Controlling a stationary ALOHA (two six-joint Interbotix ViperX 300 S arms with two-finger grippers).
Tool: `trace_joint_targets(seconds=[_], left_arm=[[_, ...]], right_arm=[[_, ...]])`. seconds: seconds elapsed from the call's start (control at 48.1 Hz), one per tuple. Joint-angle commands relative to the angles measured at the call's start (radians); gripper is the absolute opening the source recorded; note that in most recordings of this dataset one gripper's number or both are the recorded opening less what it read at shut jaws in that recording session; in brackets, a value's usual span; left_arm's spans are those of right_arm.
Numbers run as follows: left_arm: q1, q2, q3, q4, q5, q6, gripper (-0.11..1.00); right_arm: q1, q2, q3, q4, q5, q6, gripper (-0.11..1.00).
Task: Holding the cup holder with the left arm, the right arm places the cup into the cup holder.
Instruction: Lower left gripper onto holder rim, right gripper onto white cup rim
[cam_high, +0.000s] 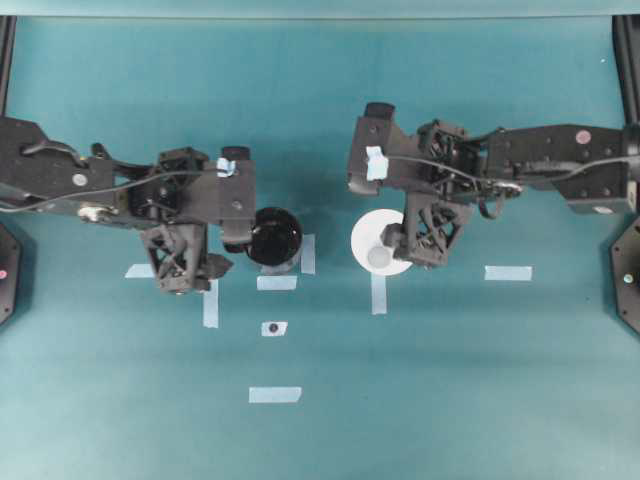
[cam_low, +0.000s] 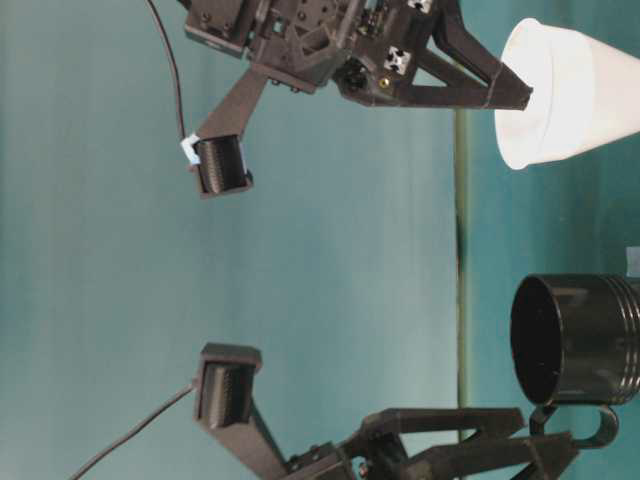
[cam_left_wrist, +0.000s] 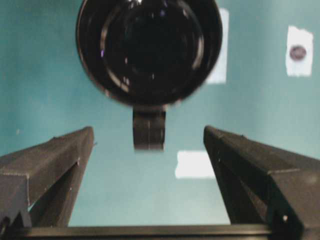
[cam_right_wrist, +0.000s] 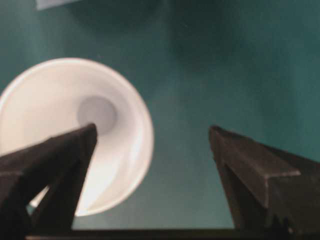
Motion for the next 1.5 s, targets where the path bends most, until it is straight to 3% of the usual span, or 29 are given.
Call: trace_joint_targets(seconds=[0.0,0.395,1.185,1.31,1.476], left_arm=[[0.0,0.008,-0.023,0.003,-0.017,-0.003,0.98],[0.014,0.092,-0.046,0.005,-0.029,-0.038,0.98],[0.017,0.114,-0.058,0.003,-0.031,-0.049,0.96],[0.015,0.118,-0.058,0.003,-0.025,-0.066,0.86],[0.015,0.117,-0.057,0.003,-0.005,-0.084,0.5]], right_arm=[[-0.011,-0.015,-0.021,-0.005,0.006,-0.005,0.95],[-0.02,0.017,-0.02,-0.005,0.009,-0.009,0.95],[-0.02,0.046,-0.023,0.0,-0.012,0.0,0.93],[-0.014,0.046,-0.035,0.009,-0.032,0.002,0.81],[-0.003,0.048,-0.051,0.015,-0.029,-0.003,0.38]])
